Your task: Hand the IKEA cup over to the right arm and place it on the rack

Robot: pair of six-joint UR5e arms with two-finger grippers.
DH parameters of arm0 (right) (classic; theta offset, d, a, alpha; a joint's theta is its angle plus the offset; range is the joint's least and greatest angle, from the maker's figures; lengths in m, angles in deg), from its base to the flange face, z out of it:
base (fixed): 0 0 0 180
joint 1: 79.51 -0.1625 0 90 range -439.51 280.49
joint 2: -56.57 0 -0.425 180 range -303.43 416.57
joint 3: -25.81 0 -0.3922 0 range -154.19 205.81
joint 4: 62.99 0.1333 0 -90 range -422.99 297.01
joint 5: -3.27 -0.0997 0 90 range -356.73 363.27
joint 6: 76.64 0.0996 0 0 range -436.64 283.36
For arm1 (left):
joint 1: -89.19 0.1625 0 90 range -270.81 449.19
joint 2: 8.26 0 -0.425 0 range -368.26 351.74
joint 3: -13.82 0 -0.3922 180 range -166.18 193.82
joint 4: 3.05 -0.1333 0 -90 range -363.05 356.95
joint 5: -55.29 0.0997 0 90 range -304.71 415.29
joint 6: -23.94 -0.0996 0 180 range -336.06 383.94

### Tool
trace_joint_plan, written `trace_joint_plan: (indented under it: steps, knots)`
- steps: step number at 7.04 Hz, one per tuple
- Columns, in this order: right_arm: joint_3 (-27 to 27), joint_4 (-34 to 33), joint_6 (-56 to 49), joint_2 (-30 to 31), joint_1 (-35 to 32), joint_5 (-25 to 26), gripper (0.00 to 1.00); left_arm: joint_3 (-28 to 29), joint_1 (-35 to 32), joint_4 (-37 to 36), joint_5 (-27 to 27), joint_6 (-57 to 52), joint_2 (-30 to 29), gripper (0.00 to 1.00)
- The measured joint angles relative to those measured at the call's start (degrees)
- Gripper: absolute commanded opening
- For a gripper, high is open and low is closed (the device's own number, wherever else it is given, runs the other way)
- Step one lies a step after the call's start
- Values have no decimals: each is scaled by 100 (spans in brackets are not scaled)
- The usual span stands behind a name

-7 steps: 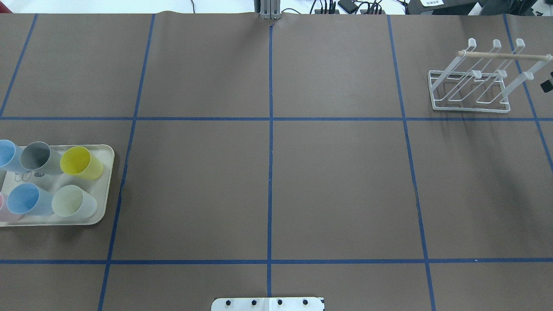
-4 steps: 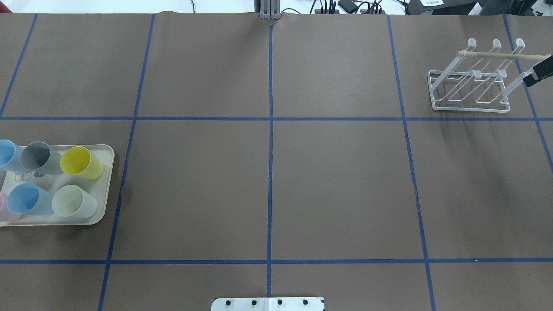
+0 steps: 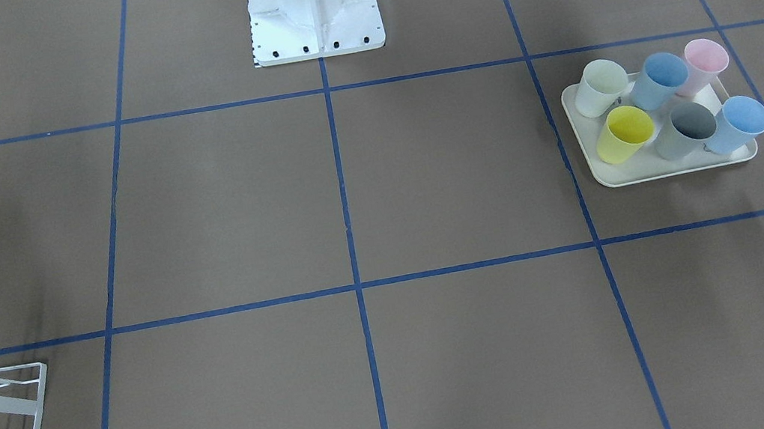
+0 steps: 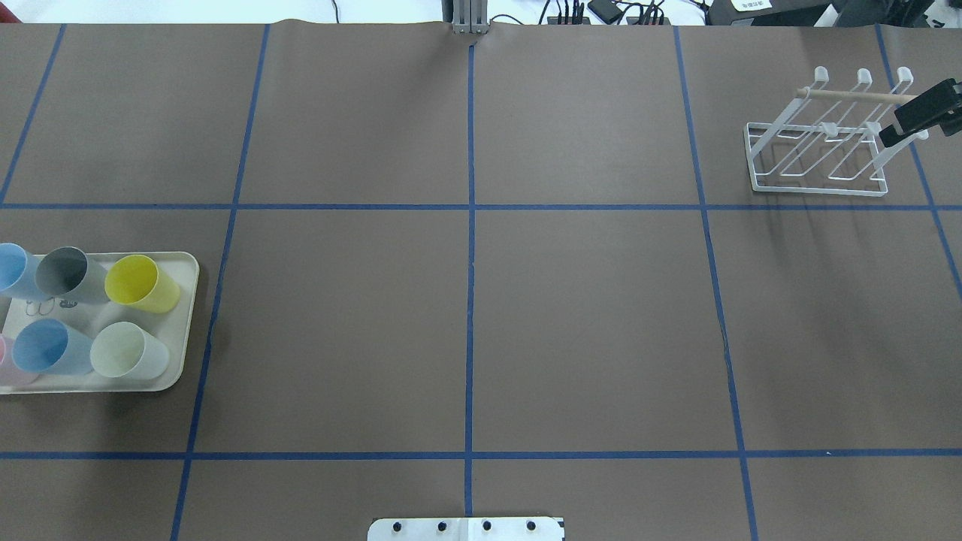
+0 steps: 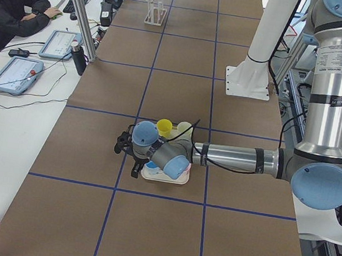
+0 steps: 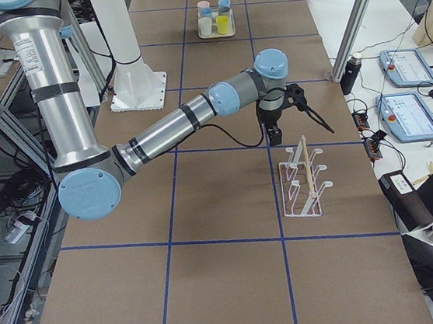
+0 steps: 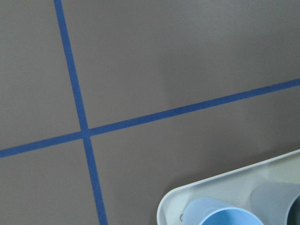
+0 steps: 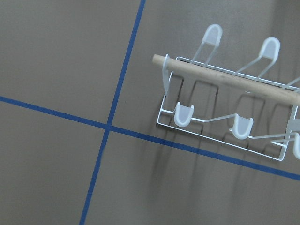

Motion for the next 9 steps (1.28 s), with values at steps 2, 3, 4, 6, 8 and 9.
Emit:
trace_joint_plan:
  steps: [2, 3, 4, 6, 8, 9]
  knots:
    - [0, 0, 12, -38, 46, 14, 100, 113, 199, 46, 0, 58, 6, 83]
    - [3, 0, 21, -41, 49, 14, 100, 146, 251, 49, 2, 49, 7, 82]
    - [8, 0, 35, -43, 52, 7, 100, 159, 278, 49, 6, 24, 7, 77]
    - [17, 0, 56, -44, 53, -7, 100, 159, 340, 39, 8, 6, 7, 54]
    - [22, 0, 90, -44, 53, -9, 100, 161, 459, 23, 9, 9, 7, 6]
    - [19, 0, 98, -44, 53, -9, 100, 164, 487, 23, 9, 8, 7, 0]
